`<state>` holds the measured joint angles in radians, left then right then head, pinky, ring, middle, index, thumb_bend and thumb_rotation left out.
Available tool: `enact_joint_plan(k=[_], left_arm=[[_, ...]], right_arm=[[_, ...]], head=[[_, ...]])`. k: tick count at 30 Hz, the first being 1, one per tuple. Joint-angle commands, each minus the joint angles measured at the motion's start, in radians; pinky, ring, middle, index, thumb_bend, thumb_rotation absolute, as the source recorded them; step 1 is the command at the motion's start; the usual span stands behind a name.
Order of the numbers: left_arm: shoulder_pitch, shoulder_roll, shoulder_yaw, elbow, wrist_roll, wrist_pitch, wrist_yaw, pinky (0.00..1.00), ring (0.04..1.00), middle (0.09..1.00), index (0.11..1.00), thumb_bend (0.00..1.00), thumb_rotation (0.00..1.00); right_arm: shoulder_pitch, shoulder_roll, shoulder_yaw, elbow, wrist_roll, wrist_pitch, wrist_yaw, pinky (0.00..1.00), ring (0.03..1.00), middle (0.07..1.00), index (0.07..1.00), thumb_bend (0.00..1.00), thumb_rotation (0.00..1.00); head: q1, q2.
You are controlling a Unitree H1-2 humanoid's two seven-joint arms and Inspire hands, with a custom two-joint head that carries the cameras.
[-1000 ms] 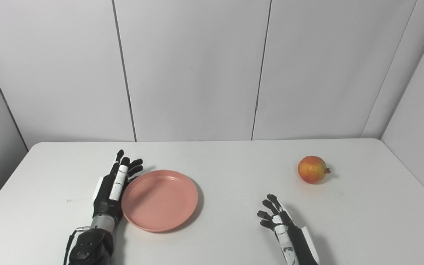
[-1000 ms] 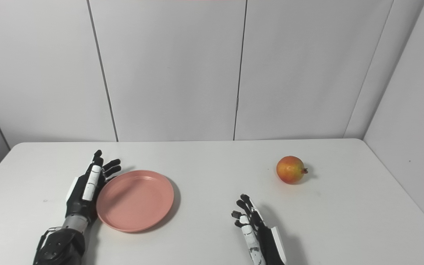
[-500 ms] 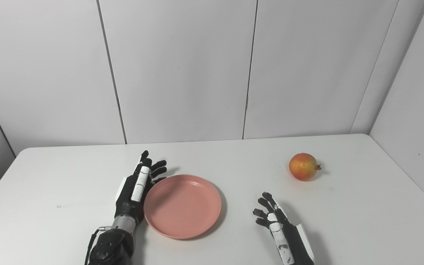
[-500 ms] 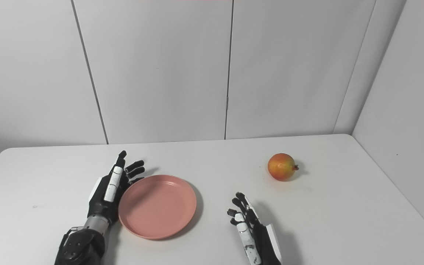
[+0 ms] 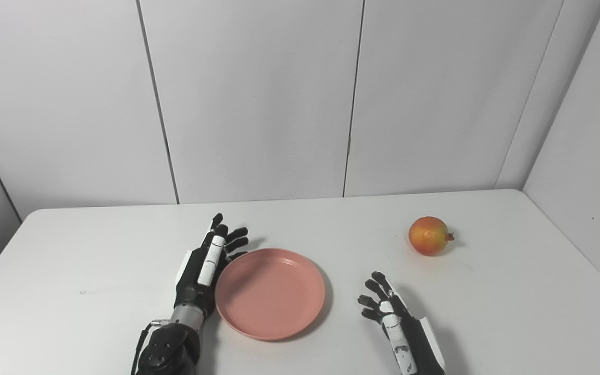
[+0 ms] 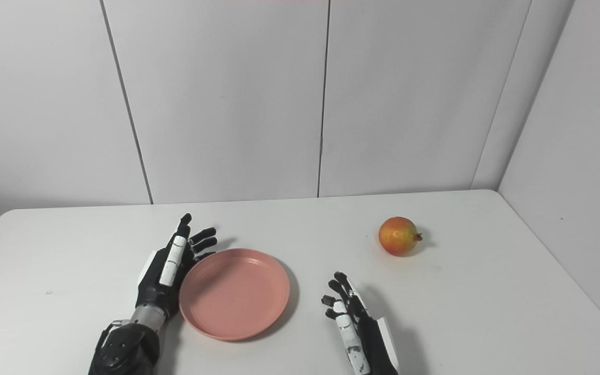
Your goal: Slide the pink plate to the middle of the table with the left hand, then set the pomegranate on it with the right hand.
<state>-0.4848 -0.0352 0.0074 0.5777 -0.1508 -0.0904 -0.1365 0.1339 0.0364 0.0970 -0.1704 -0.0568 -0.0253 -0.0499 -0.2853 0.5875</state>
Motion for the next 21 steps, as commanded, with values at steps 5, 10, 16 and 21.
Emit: enact_joint_plan(k=[5,10,16,21], left_arm=[[-0.007,-0.001,0.004,0.046,0.001,-0.004,-0.009,0.73,0.811,0.788,1.000,0.86,0.84],[-0.012,-0.003,0.010,0.067,-0.001,-0.021,-0.012,0.71,0.810,0.783,1.000,0.87,0.84],[-0.017,-0.005,0.022,0.072,-0.006,-0.024,-0.008,0.73,0.817,0.800,1.000,0.88,0.84],[-0.020,-0.001,0.031,0.075,-0.005,-0.033,-0.007,0.73,0.833,0.811,1.000,0.91,0.85]], right_arm=[[0.056,-0.011,-0.024,-0.112,-0.036,0.011,-0.008,0.75,0.766,0.751,0.823,0.69,0.96],[0.013,-0.076,-0.032,-0.154,-0.192,0.022,0.007,0.66,0.721,0.734,0.781,0.68,0.92],[-0.077,-0.188,-0.024,-0.191,-0.558,-0.017,-0.019,0.57,0.648,0.704,0.716,0.71,0.97],[-0.182,-0.270,-0.018,-0.241,-0.763,0.038,0.028,0.52,0.620,0.683,0.687,0.78,1.00]], head=[[-0.016,-0.015],[-0.011,-0.024],[-0.016,-0.028],[-0.032,-0.036]])
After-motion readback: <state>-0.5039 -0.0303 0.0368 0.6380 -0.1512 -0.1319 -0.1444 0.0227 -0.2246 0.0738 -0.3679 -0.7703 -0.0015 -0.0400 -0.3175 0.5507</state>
